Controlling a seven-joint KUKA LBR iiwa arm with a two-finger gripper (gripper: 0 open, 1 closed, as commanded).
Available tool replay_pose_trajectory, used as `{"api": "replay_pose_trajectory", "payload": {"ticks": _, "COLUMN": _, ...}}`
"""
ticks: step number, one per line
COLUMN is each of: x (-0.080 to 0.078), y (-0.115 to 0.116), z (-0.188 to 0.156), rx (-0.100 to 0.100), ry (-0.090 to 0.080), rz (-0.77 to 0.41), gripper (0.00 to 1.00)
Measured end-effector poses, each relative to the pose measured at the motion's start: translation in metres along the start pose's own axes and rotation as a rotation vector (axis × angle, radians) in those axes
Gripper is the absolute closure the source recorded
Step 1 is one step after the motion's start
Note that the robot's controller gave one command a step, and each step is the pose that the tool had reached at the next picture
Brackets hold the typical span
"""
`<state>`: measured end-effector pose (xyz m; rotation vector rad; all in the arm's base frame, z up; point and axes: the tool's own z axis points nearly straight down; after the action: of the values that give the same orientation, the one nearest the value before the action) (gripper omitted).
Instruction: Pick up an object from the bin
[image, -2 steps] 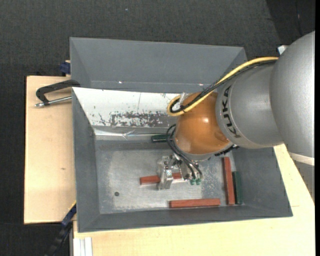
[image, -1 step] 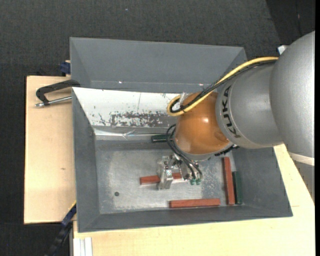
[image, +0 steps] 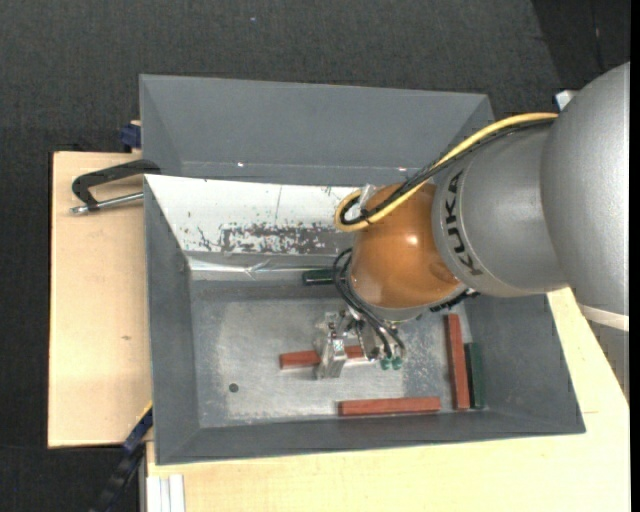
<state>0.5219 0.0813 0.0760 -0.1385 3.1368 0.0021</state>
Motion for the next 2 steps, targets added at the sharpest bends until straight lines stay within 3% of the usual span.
{"api": "replay_pose_trajectory", "payload": {"ticks": 1, "x": 0.004, "y": 0.019, "z": -0.038, "rx": 0.0, "ry": -0.007, "rz": -0.082, "gripper": 1.0}}
{"api": "replay_pose_trajectory", "payload": {"ticks": 2, "x": 0.0, "y": 0.026, "z": -0.059, "rx": 0.0, "ry": 0.009, "rz": -0.124, "gripper": 1.0}}
